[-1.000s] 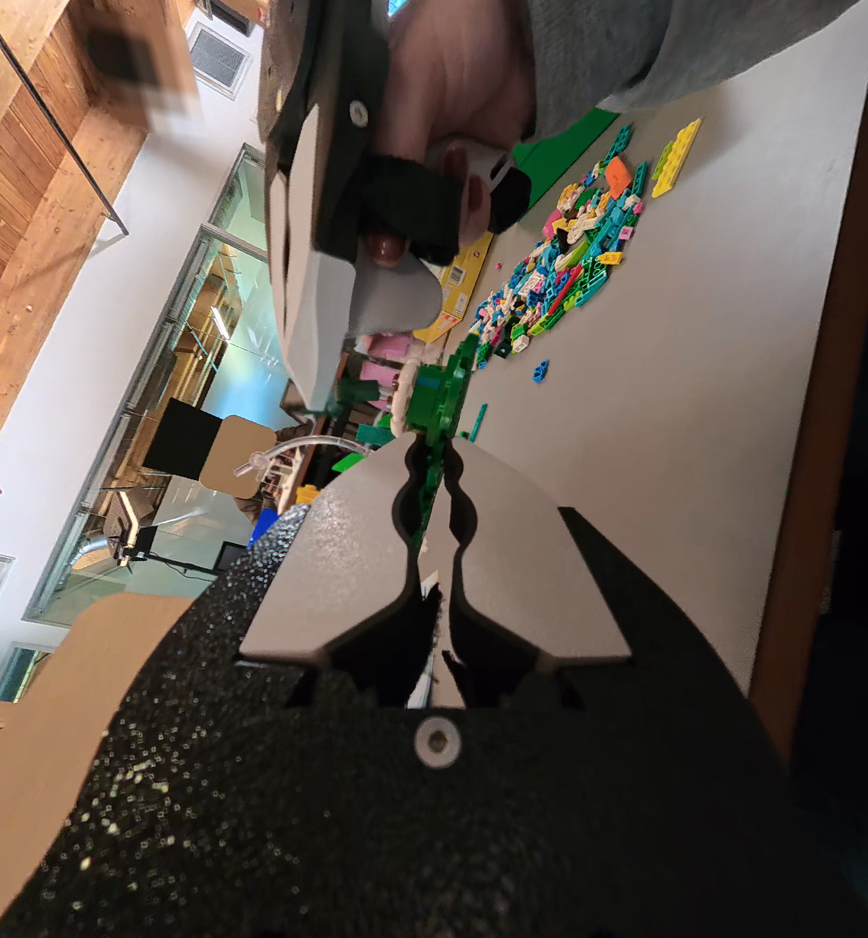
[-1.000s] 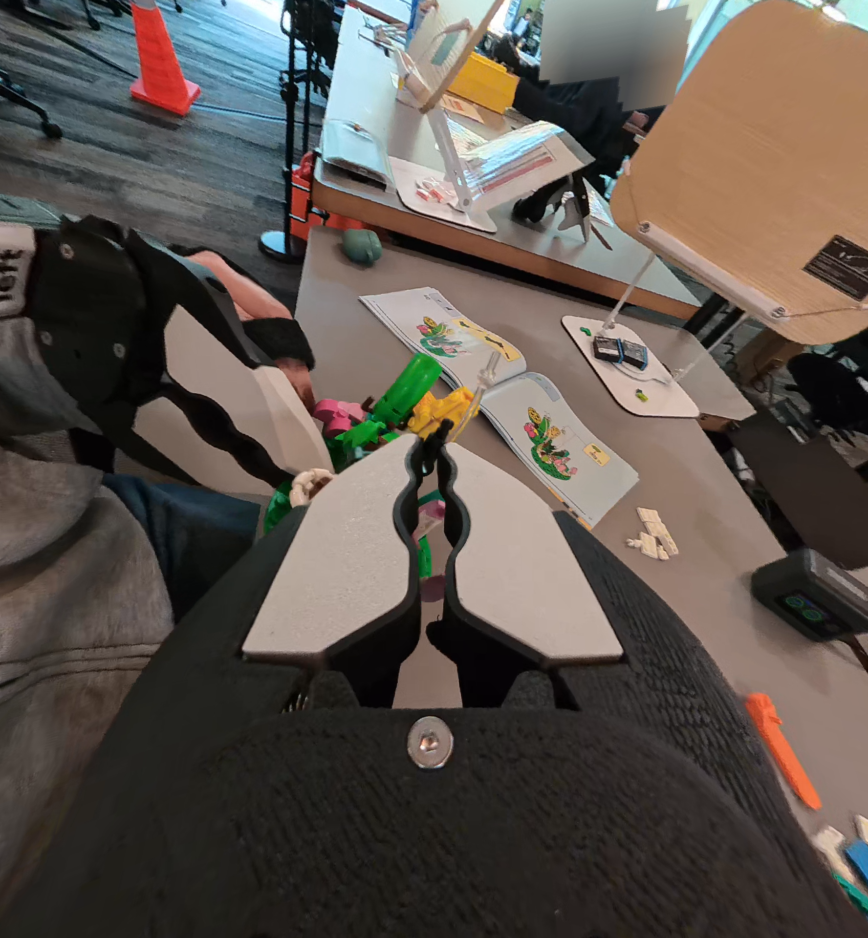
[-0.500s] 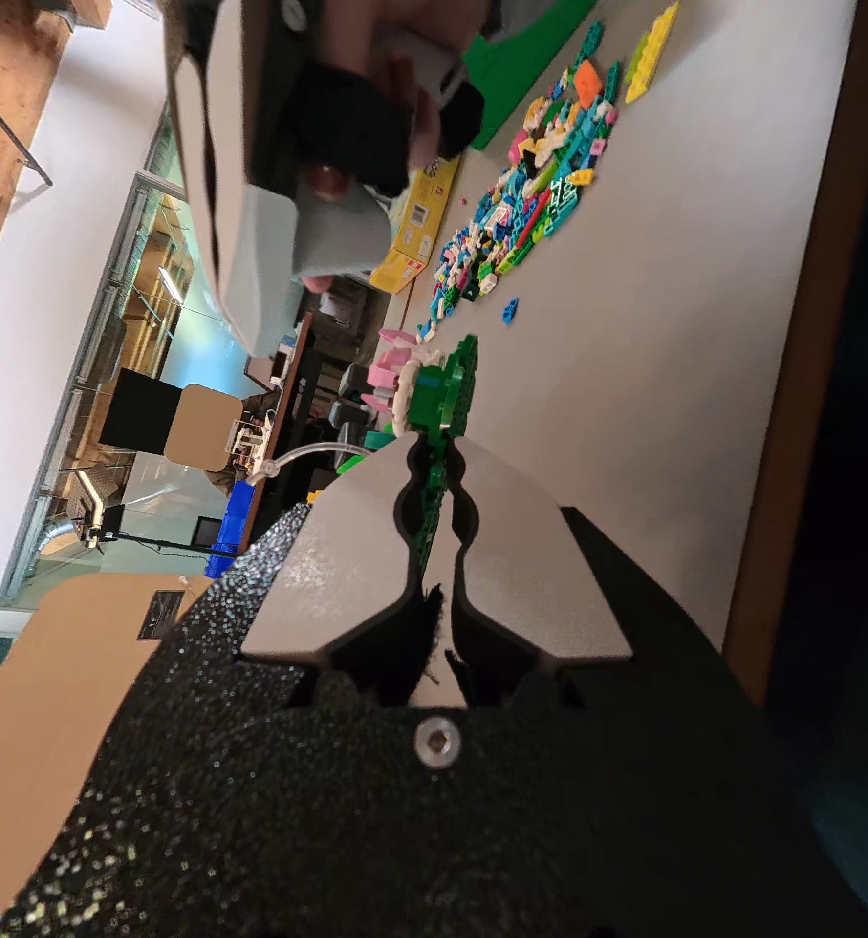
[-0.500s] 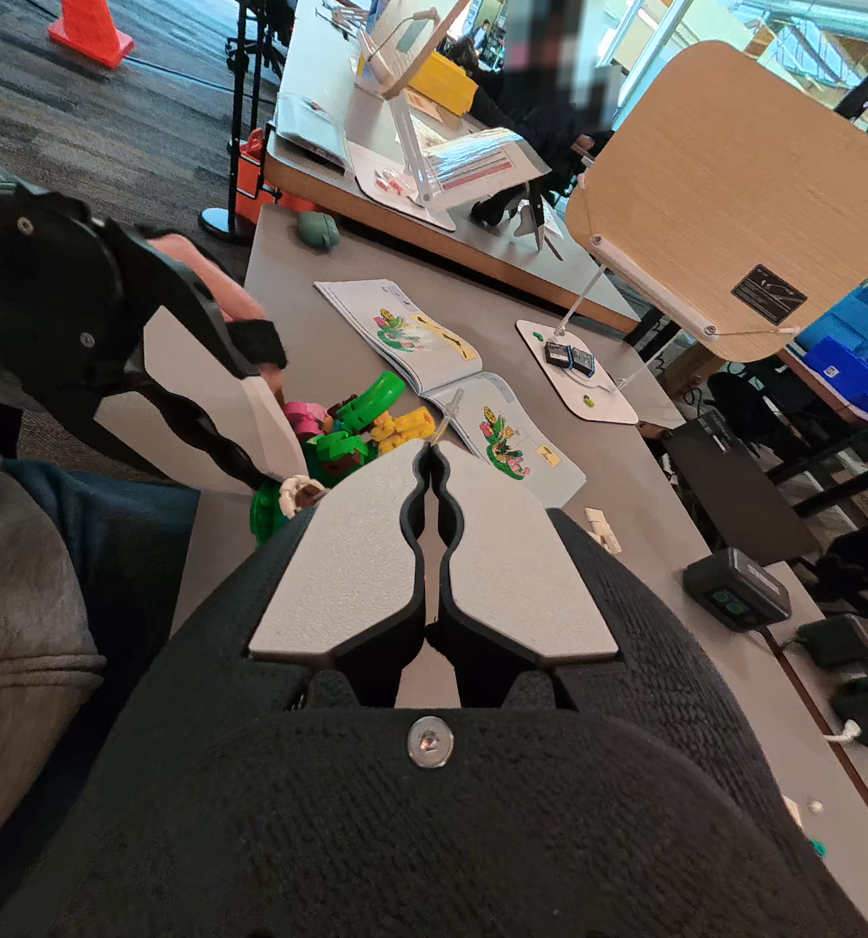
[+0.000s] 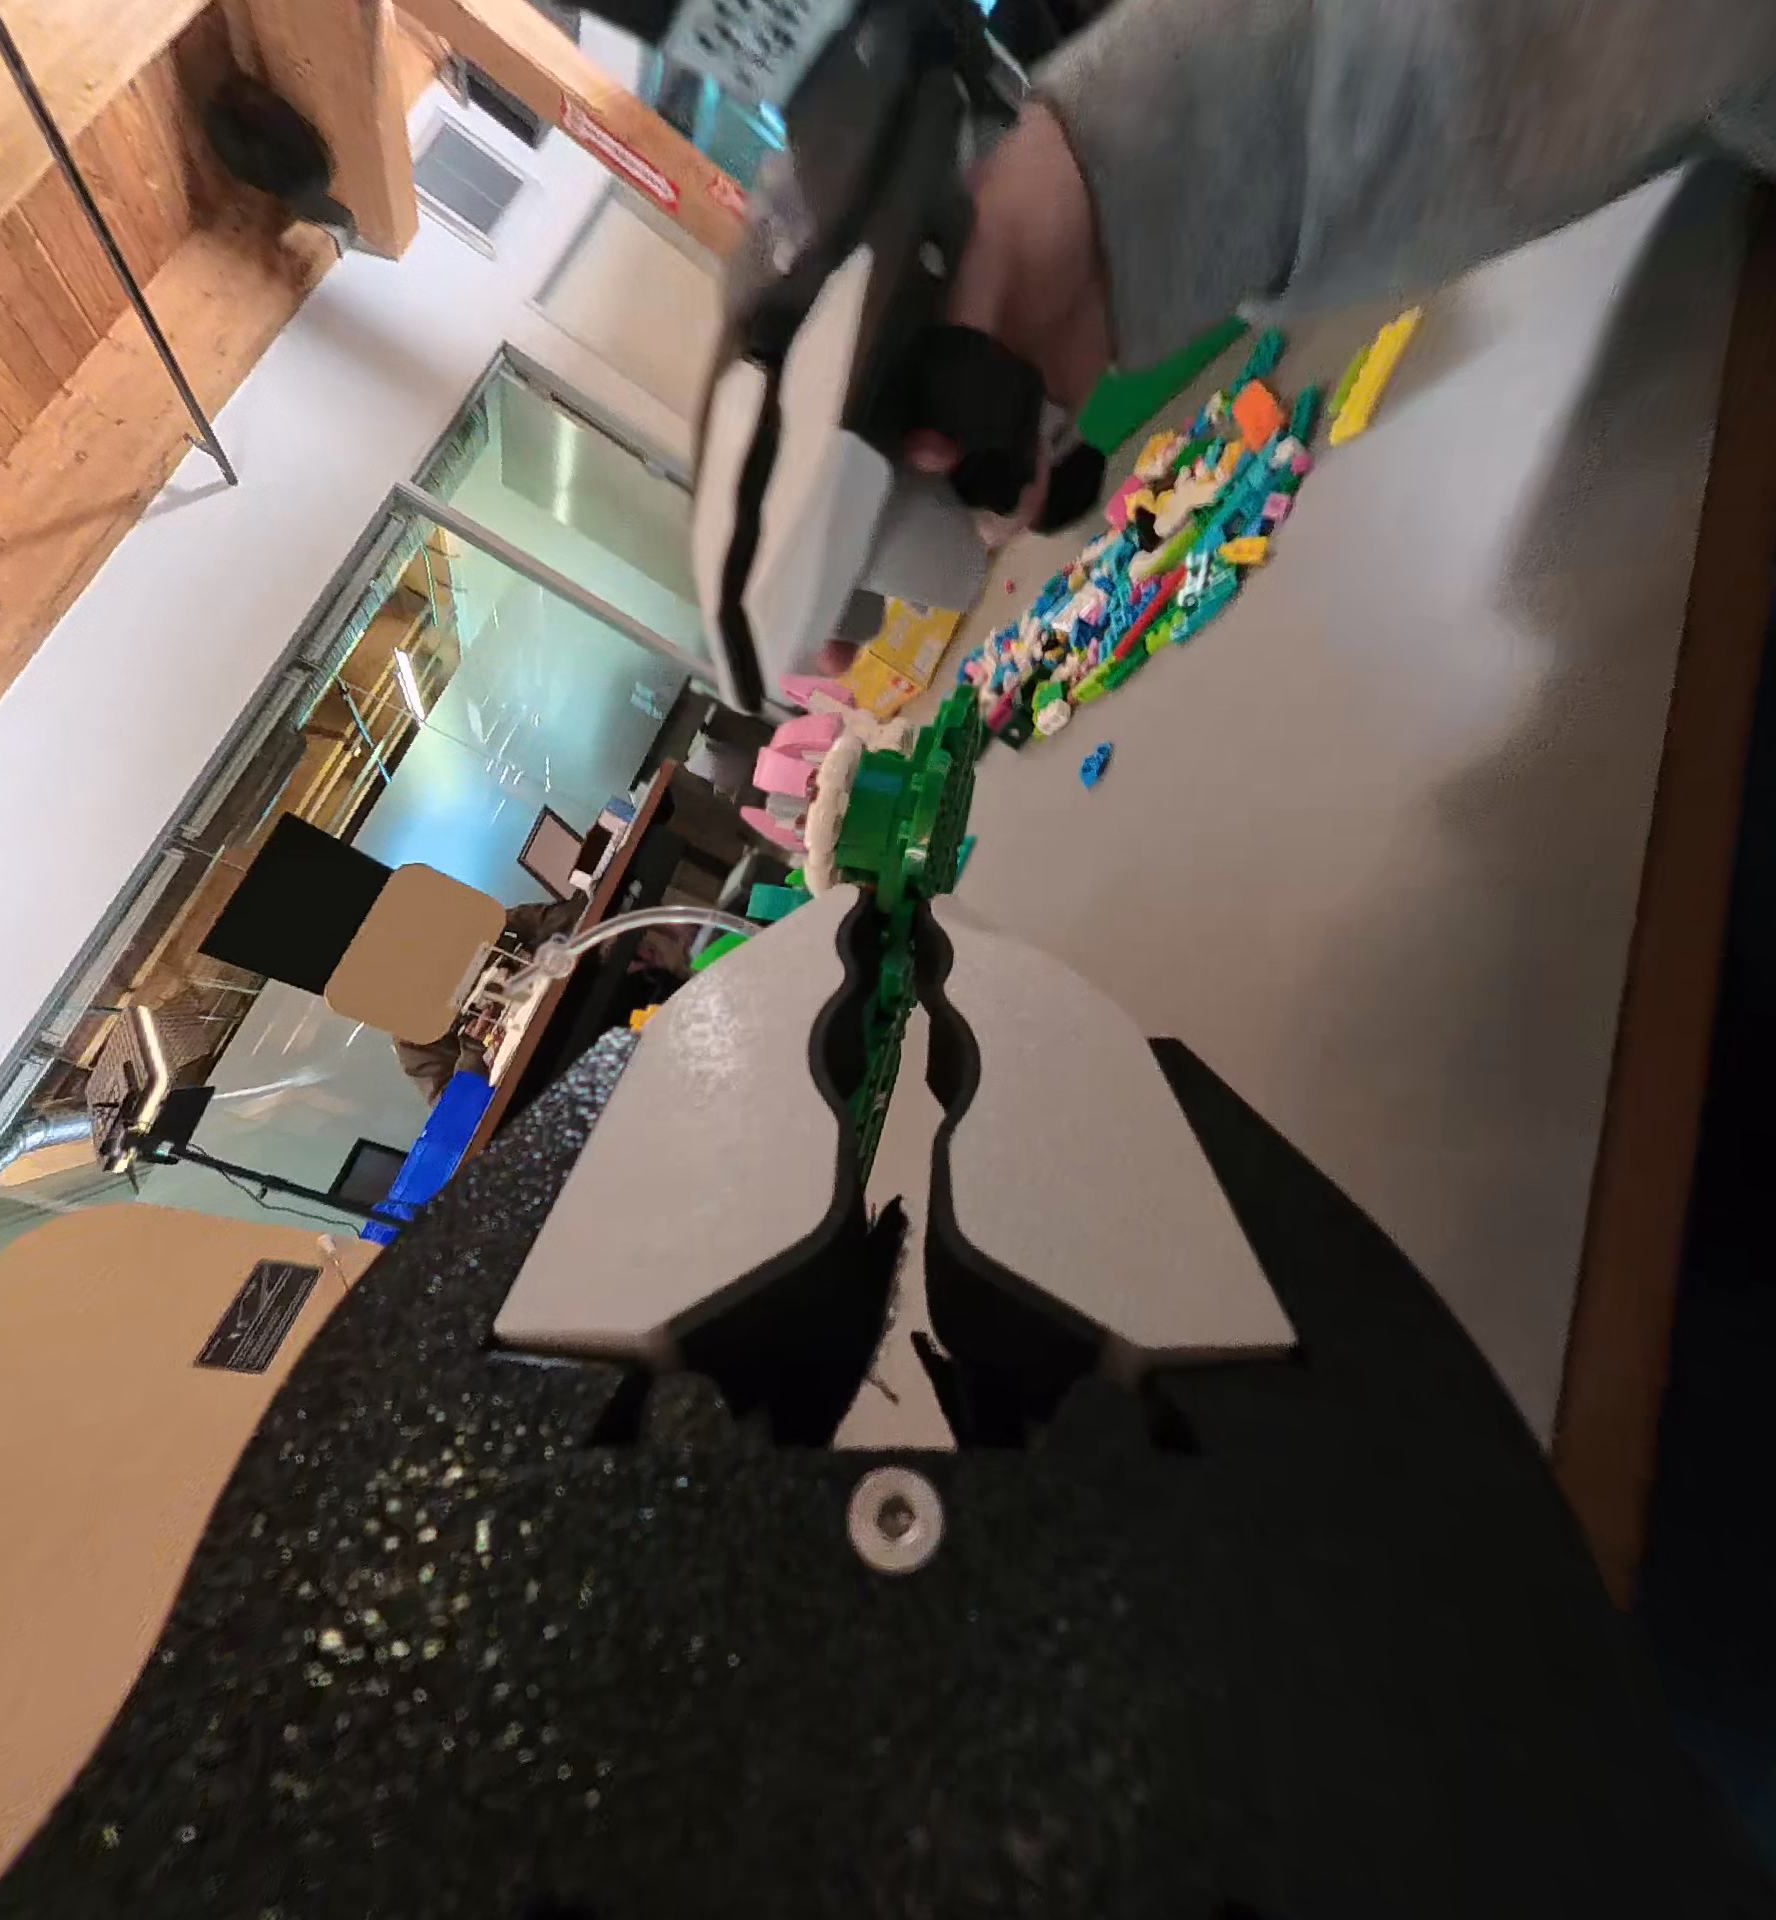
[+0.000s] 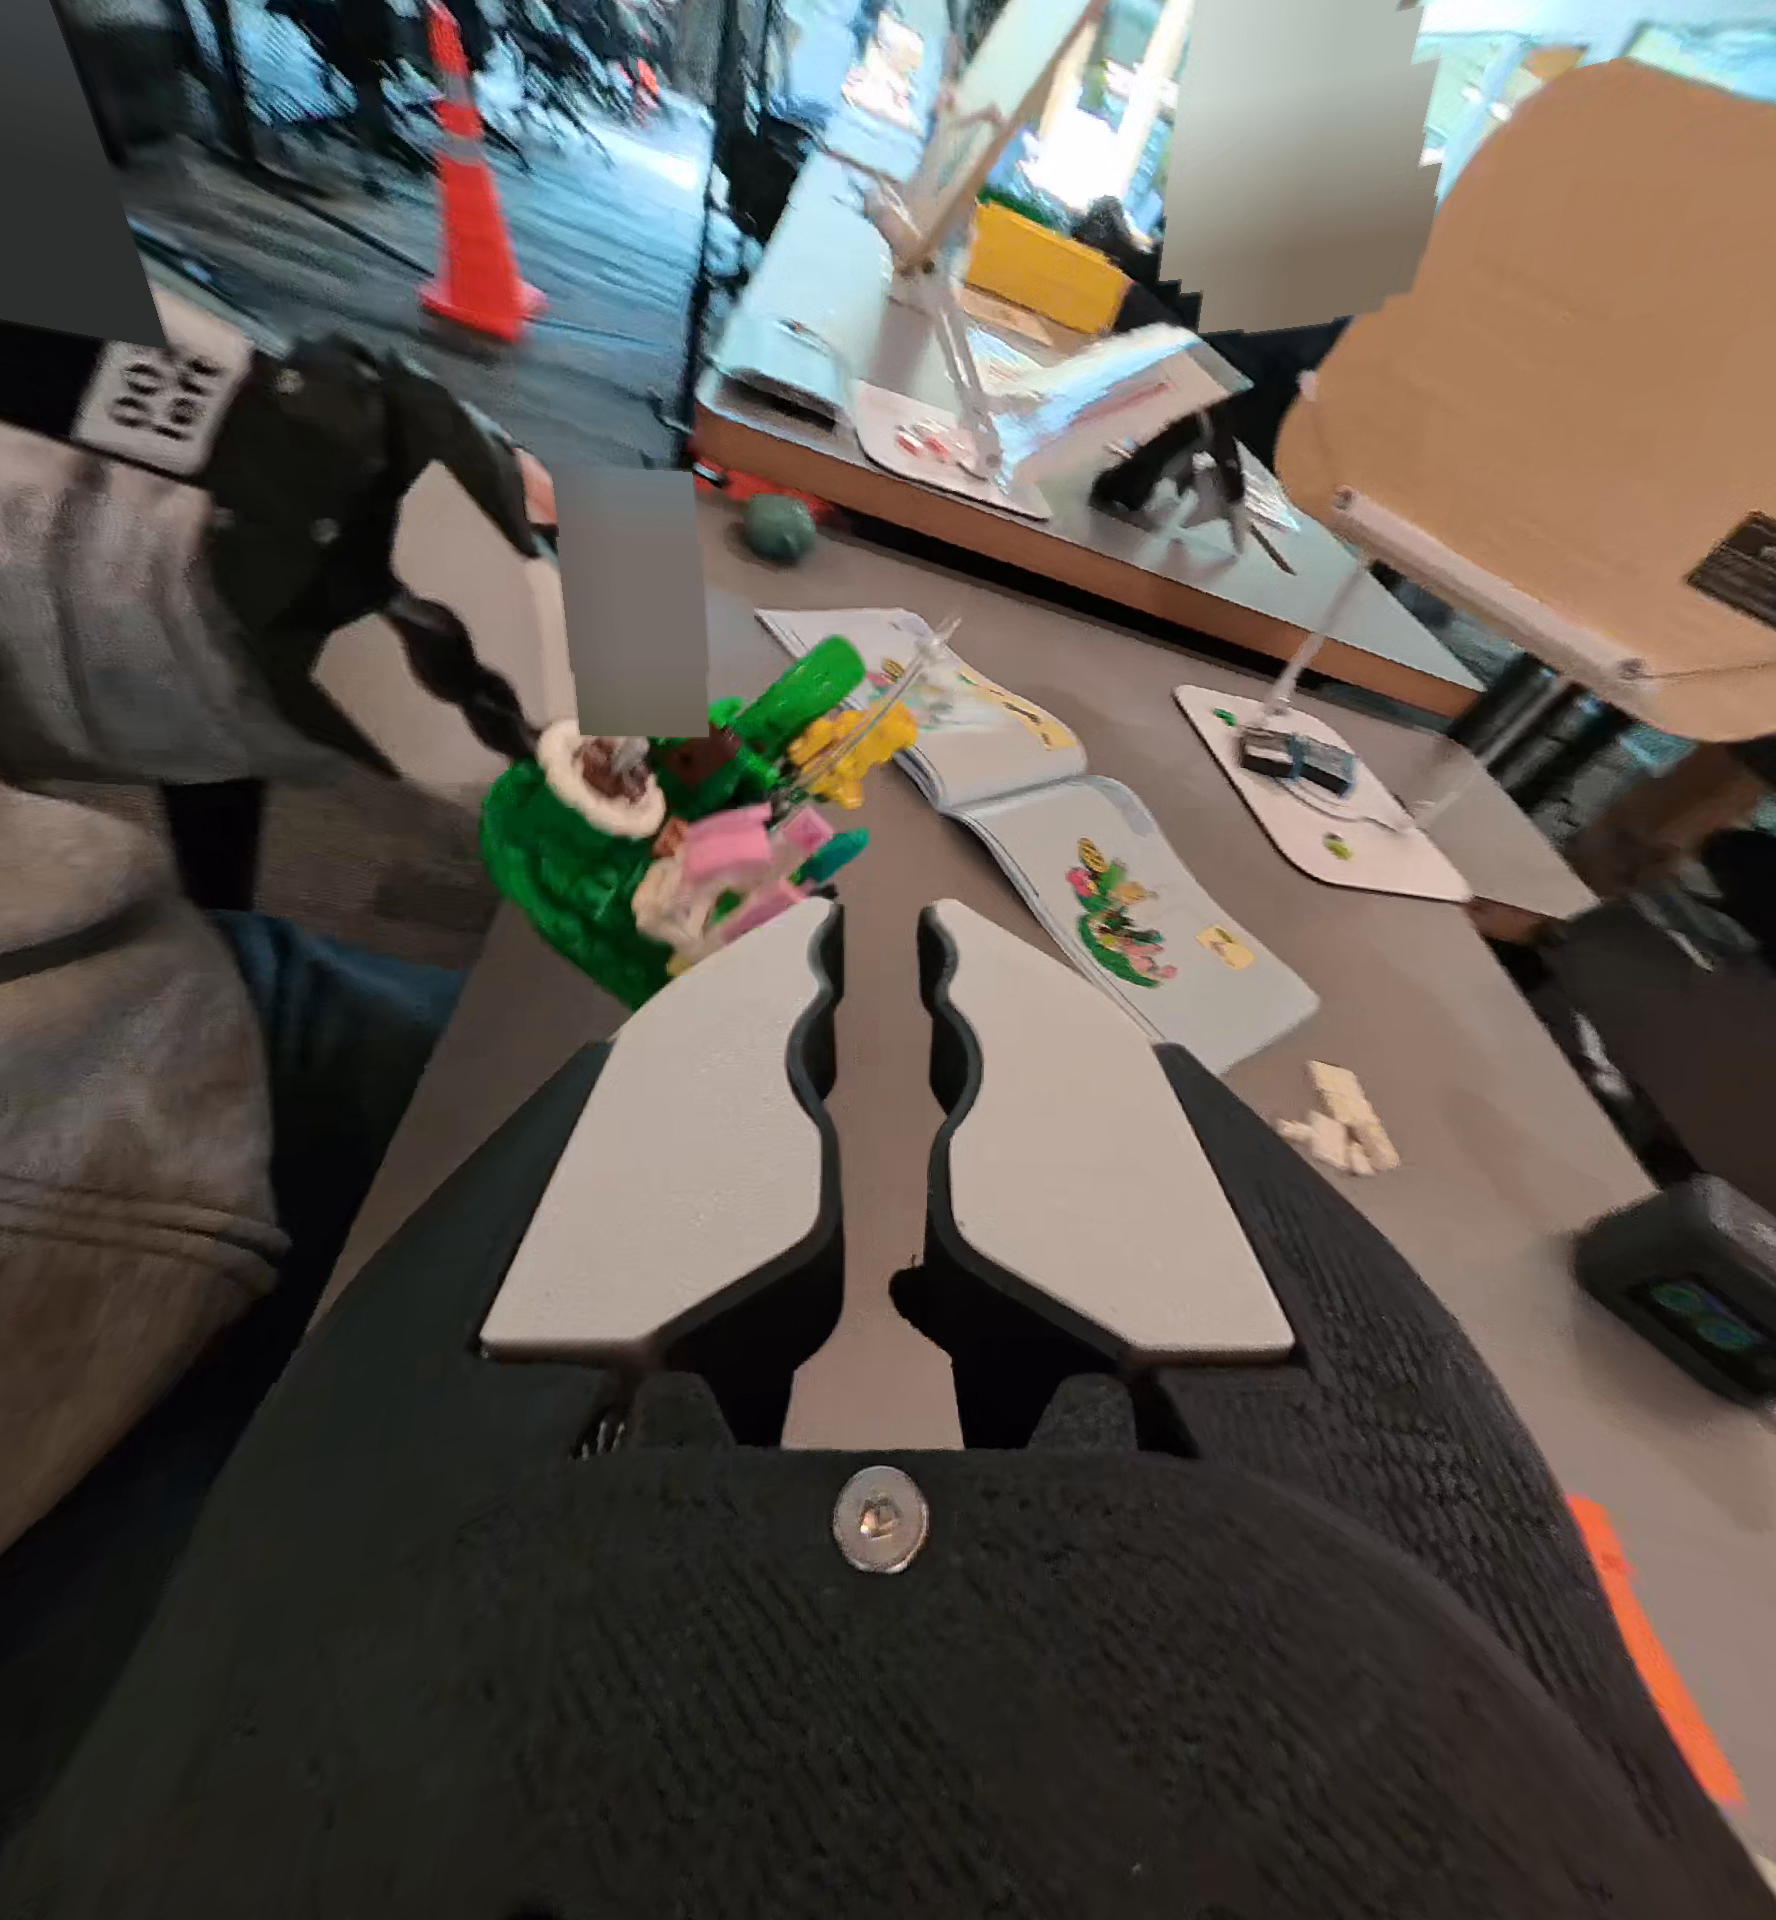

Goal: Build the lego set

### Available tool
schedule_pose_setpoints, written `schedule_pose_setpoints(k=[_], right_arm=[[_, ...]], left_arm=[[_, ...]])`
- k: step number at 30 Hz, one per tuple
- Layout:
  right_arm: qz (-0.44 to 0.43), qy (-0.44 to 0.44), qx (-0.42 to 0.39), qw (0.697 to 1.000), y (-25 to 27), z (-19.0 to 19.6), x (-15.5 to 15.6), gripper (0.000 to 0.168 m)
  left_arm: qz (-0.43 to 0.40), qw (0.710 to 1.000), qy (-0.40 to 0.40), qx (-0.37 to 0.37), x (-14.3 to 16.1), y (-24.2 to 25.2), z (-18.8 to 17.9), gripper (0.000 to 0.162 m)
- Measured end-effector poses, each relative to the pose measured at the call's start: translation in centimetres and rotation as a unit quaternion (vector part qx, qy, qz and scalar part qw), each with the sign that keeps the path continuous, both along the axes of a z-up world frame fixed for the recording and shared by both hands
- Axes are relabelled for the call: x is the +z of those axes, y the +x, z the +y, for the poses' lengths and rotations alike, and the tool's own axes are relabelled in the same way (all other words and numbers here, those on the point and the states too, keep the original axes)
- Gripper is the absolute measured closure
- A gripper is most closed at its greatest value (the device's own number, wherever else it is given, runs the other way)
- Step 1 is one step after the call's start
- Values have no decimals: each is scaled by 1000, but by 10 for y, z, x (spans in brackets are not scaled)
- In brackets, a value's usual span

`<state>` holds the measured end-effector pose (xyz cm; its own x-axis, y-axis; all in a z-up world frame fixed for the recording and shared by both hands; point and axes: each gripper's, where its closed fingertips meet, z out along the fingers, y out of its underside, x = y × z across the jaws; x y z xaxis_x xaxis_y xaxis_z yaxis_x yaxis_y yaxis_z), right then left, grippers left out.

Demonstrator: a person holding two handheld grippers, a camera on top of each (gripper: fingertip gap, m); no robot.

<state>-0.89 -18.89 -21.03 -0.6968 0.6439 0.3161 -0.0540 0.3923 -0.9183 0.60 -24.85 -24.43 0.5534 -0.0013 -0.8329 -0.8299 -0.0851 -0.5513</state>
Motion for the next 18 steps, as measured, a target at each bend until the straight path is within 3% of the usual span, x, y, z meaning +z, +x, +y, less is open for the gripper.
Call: schedule_pose_setpoints(k=[1, 5, 9, 11, 14, 18], right_arm=[[-1, -18, 21, 1000, 1, 2, -2, 151], [-73, -154, 91, 981, 7, 8, -1, 144], [-241, -343, 169, 892, 11, 4, 11, 135], [-305, -361, 194, 860, 14, -6, 2, 131], [-335, -353, 171, 856, 5, -15, -14, 131], [-411, -420, 200, 784, 8, -17, -11, 135]], left_arm=[[-1, 1000, 11, -8, 5, 0, -2, 156], [46, 997, 38, -43, 26, 15, -8, 156], [116, 989, 59, -74, 42, 41, -9, 156], [136, 985, 61, -90, 44, 53, -6, 156], [150, 983, 45, -99, 36, 55, 0, 156], [167, 980, 47, -97, 29, 54, 4, 156]])
